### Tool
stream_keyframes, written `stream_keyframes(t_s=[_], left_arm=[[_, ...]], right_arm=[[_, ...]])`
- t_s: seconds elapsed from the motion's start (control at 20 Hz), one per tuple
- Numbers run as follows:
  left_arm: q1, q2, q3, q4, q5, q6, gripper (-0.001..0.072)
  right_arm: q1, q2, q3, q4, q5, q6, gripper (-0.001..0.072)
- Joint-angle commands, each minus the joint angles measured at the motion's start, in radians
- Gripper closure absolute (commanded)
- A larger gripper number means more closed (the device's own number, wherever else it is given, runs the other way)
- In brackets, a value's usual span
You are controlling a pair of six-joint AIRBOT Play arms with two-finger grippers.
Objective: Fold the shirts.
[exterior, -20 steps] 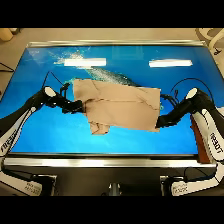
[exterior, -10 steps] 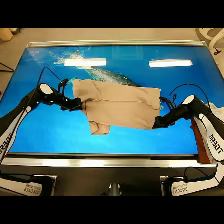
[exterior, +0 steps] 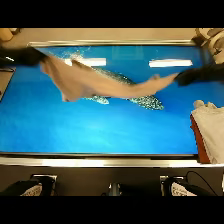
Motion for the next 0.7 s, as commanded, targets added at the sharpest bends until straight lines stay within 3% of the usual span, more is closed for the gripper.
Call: stream_keyframes(t_s=[0.0, 0.1, 0.2, 0.4, 0.65], left_arm=[[0.080, 0.200, 0.270, 0.116, 0.116, -0.092, 0.0680], [0.122, 0.283, 0.331, 0.214, 0.164, -0.192, 0.0681], [0.145, 0.346, 0.316, 0.266, 0.149, -0.278, 0.0680], [0.148, 0.374, 0.301, 0.265, 0.030, -0.289, 0.0680], [0.149, 0.322, 0.297, 0.266, -0.022, -0.288, 0.0680]], right_arm=[[0.001, 0.219, 0.220, -0.033, -0.214, 0.011, 0.0696], [0.001, 0.346, 0.225, -0.066, -0.315, 0.023, 0.0696], [0.001, 0.421, 0.225, -0.087, -0.296, 0.023, 0.0696], [0.001, 0.472, 0.225, -0.148, -0.153, 0.023, 0.0695], [0.001, 0.418, 0.225, -0.181, -0.009, 0.023, 0.0695]])
